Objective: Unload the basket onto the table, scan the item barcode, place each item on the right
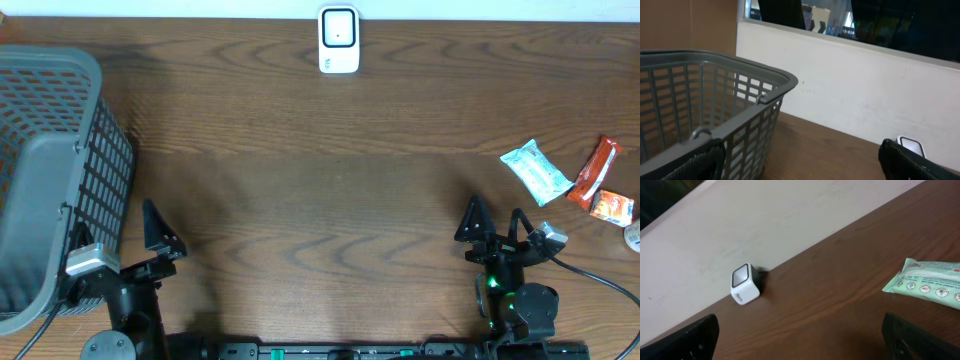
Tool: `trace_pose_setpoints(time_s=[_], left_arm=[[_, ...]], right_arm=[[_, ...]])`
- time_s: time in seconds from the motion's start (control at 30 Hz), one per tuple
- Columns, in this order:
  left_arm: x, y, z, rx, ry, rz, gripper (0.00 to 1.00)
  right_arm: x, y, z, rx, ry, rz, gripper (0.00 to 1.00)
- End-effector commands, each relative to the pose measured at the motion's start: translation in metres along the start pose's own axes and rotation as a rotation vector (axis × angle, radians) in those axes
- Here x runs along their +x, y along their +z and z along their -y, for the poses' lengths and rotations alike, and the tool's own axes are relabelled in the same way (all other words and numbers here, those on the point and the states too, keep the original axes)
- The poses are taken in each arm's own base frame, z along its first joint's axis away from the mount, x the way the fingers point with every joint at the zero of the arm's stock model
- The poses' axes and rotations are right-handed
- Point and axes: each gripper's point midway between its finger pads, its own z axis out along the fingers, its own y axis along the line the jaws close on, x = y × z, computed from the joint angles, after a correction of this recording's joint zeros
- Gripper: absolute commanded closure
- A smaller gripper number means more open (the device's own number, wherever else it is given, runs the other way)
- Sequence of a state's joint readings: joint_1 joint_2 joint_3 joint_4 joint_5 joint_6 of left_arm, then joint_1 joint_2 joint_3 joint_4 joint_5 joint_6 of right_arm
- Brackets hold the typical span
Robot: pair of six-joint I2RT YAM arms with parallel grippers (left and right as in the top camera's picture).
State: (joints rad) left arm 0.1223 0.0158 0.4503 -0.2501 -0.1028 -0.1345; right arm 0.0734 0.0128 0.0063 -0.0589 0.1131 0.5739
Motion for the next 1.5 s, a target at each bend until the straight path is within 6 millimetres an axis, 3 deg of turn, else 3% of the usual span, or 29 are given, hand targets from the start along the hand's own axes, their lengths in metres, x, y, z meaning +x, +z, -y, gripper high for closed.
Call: trace_pose_setpoints(time_s=[0.0, 0.4, 0.67, 0.9, 1.1, 1.47], left_arm=[[0.006, 0.003, 0.001, 0.012, -0.012, 0.010, 0.02], [0.049, 0.018, -0.005, 0.000, -0.003, -0.046, 0.02], [0.065, 0.024, -0.007, 0.000, -0.003, -0.046, 0.02], [0.105, 0.034, -0.014, -0.004, 0.000, -0.068, 0.02], [0.139, 0.035, -0.021, -0.020, 0.012, -0.141, 0.02], [0.164, 0.030, -0.027, -0.042, 0.030, -0.247, 0.02]], right_arm=[[0.000, 0.000, 0.001, 0.006, 0.012, 0.001, 0.01], [0.000, 0.000, 0.001, 0.006, 0.012, 0.001, 0.01], [0.000, 0.000, 0.001, 0.006, 0.012, 0.001, 0.01], [0.000, 0.000, 0.001, 0.006, 0.012, 0.001, 0.01], [0.000, 0.000, 0.001, 0.006, 0.012, 0.001, 0.01], [0.000, 0.000, 0.001, 0.006, 0.012, 0.001, 0.01]])
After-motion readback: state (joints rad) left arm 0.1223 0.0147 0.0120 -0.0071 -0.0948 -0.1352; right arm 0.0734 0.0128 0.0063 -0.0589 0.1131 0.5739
